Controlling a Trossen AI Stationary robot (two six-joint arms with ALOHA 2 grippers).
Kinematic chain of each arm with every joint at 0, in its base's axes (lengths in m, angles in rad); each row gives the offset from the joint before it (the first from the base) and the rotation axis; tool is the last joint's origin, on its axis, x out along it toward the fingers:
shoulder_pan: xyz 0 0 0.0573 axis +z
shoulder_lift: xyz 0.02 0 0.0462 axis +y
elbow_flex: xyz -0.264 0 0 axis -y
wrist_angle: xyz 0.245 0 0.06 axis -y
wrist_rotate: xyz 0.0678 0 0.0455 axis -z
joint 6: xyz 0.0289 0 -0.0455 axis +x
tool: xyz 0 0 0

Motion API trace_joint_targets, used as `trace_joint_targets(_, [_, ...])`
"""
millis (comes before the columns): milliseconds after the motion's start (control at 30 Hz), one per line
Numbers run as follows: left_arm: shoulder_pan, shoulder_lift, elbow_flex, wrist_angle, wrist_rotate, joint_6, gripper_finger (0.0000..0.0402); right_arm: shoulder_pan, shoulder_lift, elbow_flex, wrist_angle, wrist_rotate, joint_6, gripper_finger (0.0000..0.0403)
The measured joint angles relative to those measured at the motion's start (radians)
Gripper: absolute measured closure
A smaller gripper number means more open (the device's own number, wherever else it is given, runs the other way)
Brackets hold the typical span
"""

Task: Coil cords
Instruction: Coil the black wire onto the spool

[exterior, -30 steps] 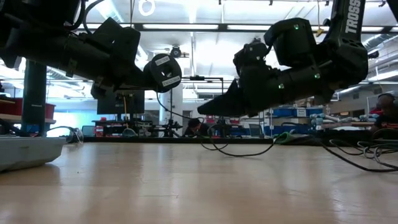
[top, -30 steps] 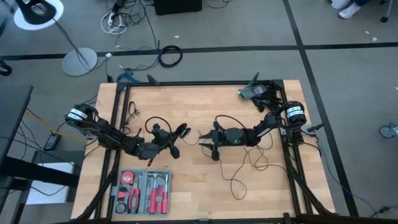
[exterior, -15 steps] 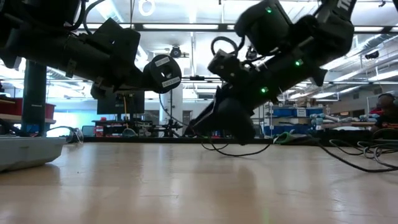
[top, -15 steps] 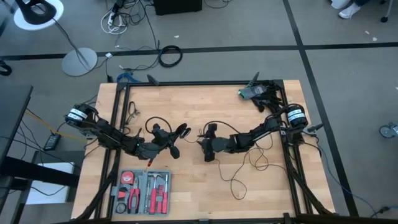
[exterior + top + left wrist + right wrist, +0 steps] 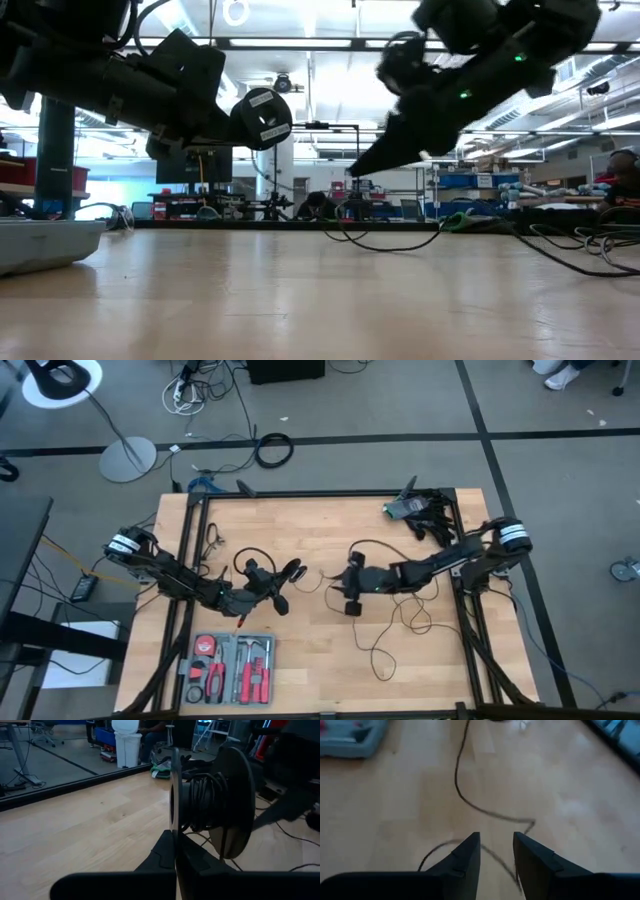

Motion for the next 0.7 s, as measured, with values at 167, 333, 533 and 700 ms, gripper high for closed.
trace_joint_targets(167, [0.0, 0.0, 0.0, 0.005, 0.0, -0.001, 0.0402, -0.04, -0.049, -0.131, 0.23, -0.12, 0.121, 0.029])
trace_joint_targets(333, [0.0, 0.0, 0.0, 0.023, 0.007, 0.003, 0.0402, -0.038, 0.086, -0.183, 0.63, -0.134, 0.146, 0.0294])
trace_joint_targets(533, [-0.001, 0.0, 0.0, 0.034, 0.019, 0.004, 0.0402, -0.036, 0.182, -0.062, 0.528, -0.16, 0.027, 0.0294])
trace_joint_targets(700, [-0.002, 0.0, 0.0, 0.046, 0.02, 0.028, 0.0402, -0.036, 0.184, 0.057, 0.306, -0.16, -0.069, 0.0301])
